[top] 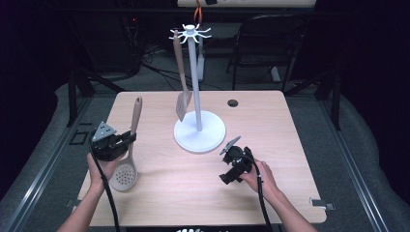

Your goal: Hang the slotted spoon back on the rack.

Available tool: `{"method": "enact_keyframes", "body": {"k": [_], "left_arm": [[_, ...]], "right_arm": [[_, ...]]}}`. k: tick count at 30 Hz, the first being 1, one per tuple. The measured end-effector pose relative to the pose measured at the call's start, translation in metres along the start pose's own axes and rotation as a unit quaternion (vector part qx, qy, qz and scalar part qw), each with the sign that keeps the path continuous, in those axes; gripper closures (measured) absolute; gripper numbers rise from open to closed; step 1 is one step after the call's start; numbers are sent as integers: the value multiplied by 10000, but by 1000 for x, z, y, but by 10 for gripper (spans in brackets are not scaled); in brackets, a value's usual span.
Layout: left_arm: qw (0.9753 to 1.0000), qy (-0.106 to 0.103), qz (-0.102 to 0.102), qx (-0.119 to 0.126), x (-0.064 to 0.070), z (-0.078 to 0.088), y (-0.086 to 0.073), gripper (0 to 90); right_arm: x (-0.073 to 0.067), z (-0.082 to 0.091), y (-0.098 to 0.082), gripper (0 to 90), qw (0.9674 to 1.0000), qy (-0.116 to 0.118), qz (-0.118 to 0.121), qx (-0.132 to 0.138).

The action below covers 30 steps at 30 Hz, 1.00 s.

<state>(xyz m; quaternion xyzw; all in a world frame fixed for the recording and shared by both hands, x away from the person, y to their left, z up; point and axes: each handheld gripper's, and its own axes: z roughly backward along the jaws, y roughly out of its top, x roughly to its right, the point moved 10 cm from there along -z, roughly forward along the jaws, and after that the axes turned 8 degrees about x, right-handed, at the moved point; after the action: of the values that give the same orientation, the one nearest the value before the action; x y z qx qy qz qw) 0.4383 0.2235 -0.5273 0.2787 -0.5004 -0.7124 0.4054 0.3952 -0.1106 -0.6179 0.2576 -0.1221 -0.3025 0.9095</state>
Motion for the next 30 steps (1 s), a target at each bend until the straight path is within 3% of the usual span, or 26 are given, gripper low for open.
{"method": "enact_keyframes", "body": {"k": [12,18,24,30], "left_arm": [[9985,59,-156,516,9,5,26,758],[9947,73,-99,1023,10,8,44,759],[9935,4,-151,1132,17,3,60,759],[9942,-101,-294,1026,32,-6,68,759]], "right_arm": [[1,-4,-1,61,10000,16,-42,14],[2,-5,-3,61,10000,40,-39,-58],[1,-2,-6,61,10000,8,-35,-65],[1,-3,-7,61,10000,-1,-89,-36]]}}
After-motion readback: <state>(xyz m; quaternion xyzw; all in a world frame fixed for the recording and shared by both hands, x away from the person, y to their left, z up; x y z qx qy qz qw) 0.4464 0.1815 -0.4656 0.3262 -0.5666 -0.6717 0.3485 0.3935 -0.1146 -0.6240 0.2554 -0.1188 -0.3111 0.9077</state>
